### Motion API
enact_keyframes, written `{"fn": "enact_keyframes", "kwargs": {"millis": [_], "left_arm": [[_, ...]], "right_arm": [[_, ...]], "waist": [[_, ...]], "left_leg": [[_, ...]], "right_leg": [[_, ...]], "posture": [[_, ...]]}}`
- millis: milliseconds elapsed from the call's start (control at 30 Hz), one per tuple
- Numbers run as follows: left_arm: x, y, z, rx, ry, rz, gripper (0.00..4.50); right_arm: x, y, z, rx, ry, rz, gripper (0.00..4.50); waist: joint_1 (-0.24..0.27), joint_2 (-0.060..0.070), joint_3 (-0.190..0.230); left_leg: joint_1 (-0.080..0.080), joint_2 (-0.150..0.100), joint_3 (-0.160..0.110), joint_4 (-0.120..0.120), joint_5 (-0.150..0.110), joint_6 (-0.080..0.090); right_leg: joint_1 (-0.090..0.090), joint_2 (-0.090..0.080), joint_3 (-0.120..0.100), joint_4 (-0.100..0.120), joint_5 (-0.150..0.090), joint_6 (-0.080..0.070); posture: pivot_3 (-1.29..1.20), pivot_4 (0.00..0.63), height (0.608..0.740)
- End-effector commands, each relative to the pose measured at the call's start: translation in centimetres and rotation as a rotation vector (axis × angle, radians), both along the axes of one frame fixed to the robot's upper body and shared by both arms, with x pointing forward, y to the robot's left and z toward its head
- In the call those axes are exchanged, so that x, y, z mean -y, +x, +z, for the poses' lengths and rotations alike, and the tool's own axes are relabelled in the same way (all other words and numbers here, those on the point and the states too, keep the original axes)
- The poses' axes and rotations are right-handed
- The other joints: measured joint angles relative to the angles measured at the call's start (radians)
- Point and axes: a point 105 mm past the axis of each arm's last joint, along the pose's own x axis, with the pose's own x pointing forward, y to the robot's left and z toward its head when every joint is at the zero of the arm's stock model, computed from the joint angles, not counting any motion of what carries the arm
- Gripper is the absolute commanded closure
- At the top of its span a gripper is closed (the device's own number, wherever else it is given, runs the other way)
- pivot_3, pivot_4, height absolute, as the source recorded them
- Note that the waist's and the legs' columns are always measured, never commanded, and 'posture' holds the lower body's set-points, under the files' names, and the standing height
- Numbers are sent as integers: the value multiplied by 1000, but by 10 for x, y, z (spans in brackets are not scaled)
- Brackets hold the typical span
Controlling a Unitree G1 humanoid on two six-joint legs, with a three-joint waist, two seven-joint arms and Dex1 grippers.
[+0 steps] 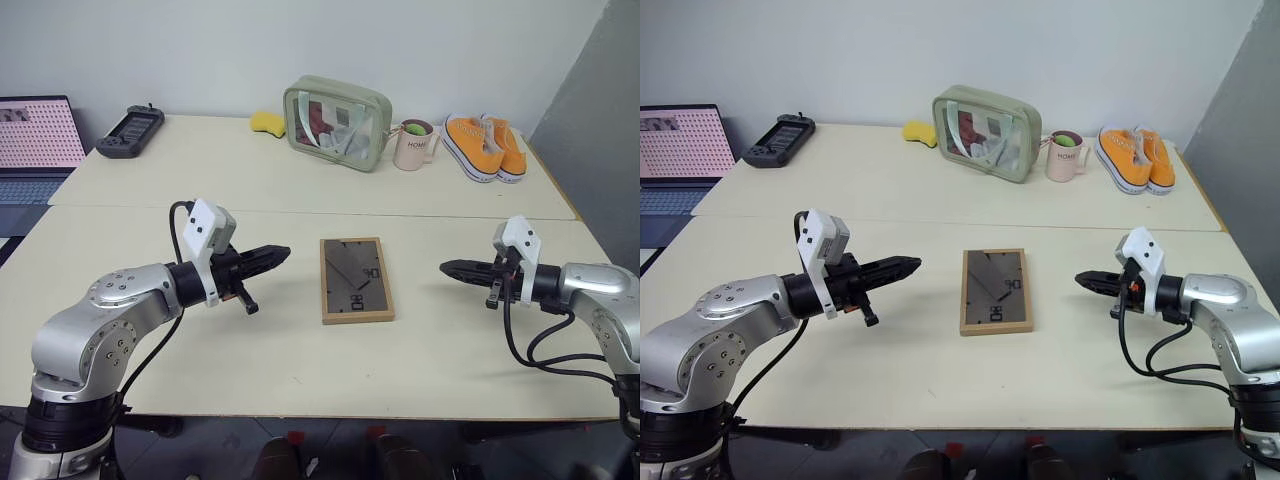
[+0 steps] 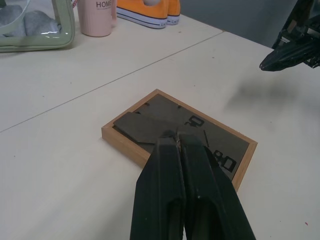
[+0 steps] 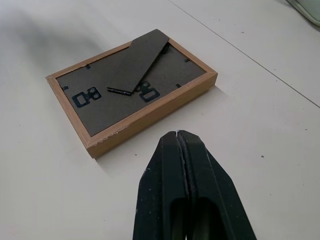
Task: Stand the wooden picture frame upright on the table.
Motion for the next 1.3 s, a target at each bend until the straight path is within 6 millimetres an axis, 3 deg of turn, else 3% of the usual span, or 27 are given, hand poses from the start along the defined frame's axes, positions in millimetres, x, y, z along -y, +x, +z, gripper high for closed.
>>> {"fn": "enact_keyframes", "kwargs": {"millis": [33,367,1033,1200,1300], "left_arm": [[2,-3,10,43,2,-12,4500],[-4,7,15,48,-17,47,4500],[-4,8,15,53,-16,61,4500],[-19,16,-5,-152,-160,134,4500],[-33,31,-32,-363,-285,264,4500]], "right_arm": [[-1,-1,9,40,3,1,4489],[-3,0,6,47,9,-16,4489],[-5,1,4,52,18,-16,4489],[-7,4,-3,54,24,-29,4489],[-12,11,-14,75,21,-58,4489]], "waist": [[0,0,0],[0,0,0],[0,0,0],[0,0,0],[0,0,0]], "left_leg": [[0,0,0,0,0,0],[0,0,-1,0,0,0],[0,0,-1,1,0,0],[0,0,-1,1,0,0],[0,0,-2,2,0,0]], "right_leg": [[0,0,0,0,0,0],[0,0,0,0,0,0],[0,0,-1,1,0,0],[0,0,-1,1,0,0],[0,0,-2,2,0,0]], "posture": [[0,150,740],[0,150,740],[0,150,740],[0,150,740],[0,150,740]]}}
